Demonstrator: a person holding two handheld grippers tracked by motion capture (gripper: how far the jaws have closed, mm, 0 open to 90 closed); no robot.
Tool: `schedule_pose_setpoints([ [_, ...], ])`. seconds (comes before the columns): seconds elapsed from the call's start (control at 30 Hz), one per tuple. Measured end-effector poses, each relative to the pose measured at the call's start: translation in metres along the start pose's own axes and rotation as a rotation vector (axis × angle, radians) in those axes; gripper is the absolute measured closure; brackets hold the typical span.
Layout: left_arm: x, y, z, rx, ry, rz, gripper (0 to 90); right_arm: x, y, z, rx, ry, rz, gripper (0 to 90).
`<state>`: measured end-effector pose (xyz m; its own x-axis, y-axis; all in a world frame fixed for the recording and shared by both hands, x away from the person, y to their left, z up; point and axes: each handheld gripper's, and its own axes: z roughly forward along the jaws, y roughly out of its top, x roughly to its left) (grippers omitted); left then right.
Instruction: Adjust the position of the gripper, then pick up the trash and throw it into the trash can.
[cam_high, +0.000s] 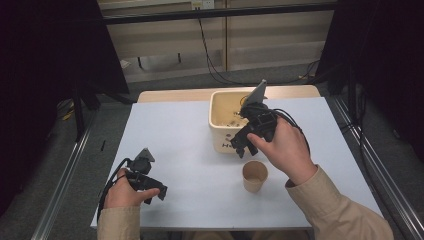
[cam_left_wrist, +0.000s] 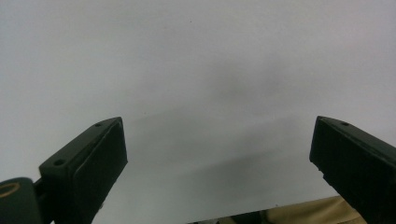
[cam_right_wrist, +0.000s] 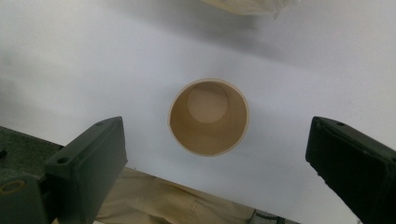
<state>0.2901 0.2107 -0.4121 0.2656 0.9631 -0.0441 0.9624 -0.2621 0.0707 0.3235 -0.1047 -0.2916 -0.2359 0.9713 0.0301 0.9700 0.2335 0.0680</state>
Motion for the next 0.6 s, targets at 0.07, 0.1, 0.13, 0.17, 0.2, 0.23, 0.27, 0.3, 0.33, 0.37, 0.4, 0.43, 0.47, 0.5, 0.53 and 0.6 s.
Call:
schedule_pose_setpoints([
  [0.07,0.000,0.000,0.001,-0.001,-0.005,-0.007,3.9,-0.001,0.000,0.000,-0.006,-0.003,0.011,5.4],
  [0.1,0.000,0.000,0.001,-0.001,-0.006,-0.007,4.0,-0.002,0.000,0.000,-0.017,-0.004,0.012,5.4],
  [0.13,0.000,0.000,0.001,-0.001,-0.007,-0.007,4.0,-0.002,0.000,0.000,-0.024,-0.005,0.010,5.2],
  [0.17,0.000,0.000,0.001,0.000,-0.002,0.000,4.0,-0.003,0.000,0.000,-0.037,0.006,0.011,5.1],
  [0.2,0.000,0.000,0.001,-0.001,-0.007,-0.008,4.0,-0.003,-0.001,-0.001,-0.042,0.011,0.019,5.0],
  [0.23,0.000,0.000,0.001,-0.002,-0.006,-0.007,4.0,-0.003,-0.001,0.000,-0.045,0.019,0.010,5.1],
  [0.27,0.000,0.000,0.001,0.002,-0.007,-0.005,4.0,-0.003,-0.001,0.001,-0.038,0.024,0.002,5.1],
  [0.3,0.000,0.000,0.000,0.002,-0.001,-0.001,4.0,-0.003,-0.002,0.002,-0.039,0.031,-0.015,5.0],
  [0.33,0.000,0.000,0.000,0.001,0.003,0.002,4.0,-0.002,-0.002,0.003,-0.039,0.034,-0.018,4.7],
  [0.37,0.000,0.000,0.000,-0.002,0.003,0.001,4.0,-0.002,-0.002,0.004,-0.033,0.027,-0.022,4.3],
  [0.4,0.000,0.000,0.001,-0.004,0.002,-0.001,4.1,-0.001,-0.002,0.005,-0.031,0.026,-0.022,4.5],
  [0.43,-0.001,0.000,0.001,-0.001,-0.001,0.001,4.1,-0.001,-0.002,0.007,-0.031,0.025,-0.028,4.6],
  [0.47,-0.001,0.000,0.001,-0.002,0.001,0.003,4.1,-0.001,-0.002,0.009,-0.028,0.020,-0.029,4.4],
  [0.5,-0.001,0.000,0.001,-0.001,0.002,0.003,4.1,-0.001,-0.002,0.011,-0.023,0.019,-0.031,4.5],
  [0.53,-0.001,0.000,0.001,-0.001,0.002,0.002,4.1,-0.001,-0.003,0.014,-0.018,0.019,-0.030,4.7],
  [0.6,0.000,0.000,0.001,0.001,0.002,0.005,4.1,-0.001,-0.003,0.019,-0.017,0.015,-0.032,4.8],
])
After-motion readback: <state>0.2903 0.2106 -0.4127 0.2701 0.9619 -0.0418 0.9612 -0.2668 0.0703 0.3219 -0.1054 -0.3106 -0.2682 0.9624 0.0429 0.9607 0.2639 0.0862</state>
